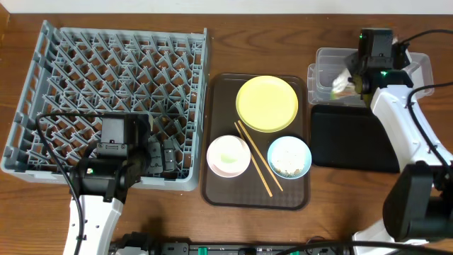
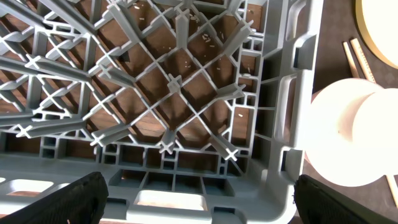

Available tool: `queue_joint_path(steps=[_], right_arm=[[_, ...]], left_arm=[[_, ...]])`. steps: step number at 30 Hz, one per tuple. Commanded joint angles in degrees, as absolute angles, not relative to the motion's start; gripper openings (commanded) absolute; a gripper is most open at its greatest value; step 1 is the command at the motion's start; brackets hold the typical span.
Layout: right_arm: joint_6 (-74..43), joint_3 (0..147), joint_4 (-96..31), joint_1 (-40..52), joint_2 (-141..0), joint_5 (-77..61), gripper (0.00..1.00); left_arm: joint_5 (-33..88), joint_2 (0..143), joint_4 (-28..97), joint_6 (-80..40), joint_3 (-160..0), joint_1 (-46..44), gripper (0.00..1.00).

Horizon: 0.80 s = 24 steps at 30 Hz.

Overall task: Sort waste into correct bins and load items into the dishwasher
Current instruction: 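Carry the tissue to the clear bin and release it, then grasp the rim of the light-blue rice bowl with the right gripper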

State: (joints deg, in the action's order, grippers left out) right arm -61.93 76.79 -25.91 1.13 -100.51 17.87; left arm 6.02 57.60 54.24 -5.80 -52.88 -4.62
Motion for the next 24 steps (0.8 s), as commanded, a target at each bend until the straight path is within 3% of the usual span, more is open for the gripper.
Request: queue_joint_path(steps=[1,7,12,18,20,24], right_arm=[[-61.5,76.7,-24.7,0.6,-101.4,18.7,0.98],[-35.8,76.7,-17.3,0.8,-98.9,4.5,0.97],[-18.4,76.7,-23.7,1.3,-93.9,-17.9,0.92],[-11.7,76.7,-46.6,8.1,-90.7,-15.8,0.94],[-11.8,76.5,-50.9,11.2,-90.8,-13.0,0.99],[-14.3,75.8,-56.2,17.5,-90.8,-6.8,0.99]], left_arm=[[5.5,57.6,54.6,-5.9,-54.5,-4.8,0.98],[5.5,57.6,54.6,-5.9,-54.5,-4.8,0.98],[5.5,57.6,54.6,-5.9,-54.5,-4.8,0.98],[5.5,57.6,54.6,-5.9,-54.5,-4.8,0.98],[5.5,57.6,54.6,-5.9,-54.5,-4.8,0.98],[5.5,57.6,54.6,-5.9,-54.5,-4.8,0.98]])
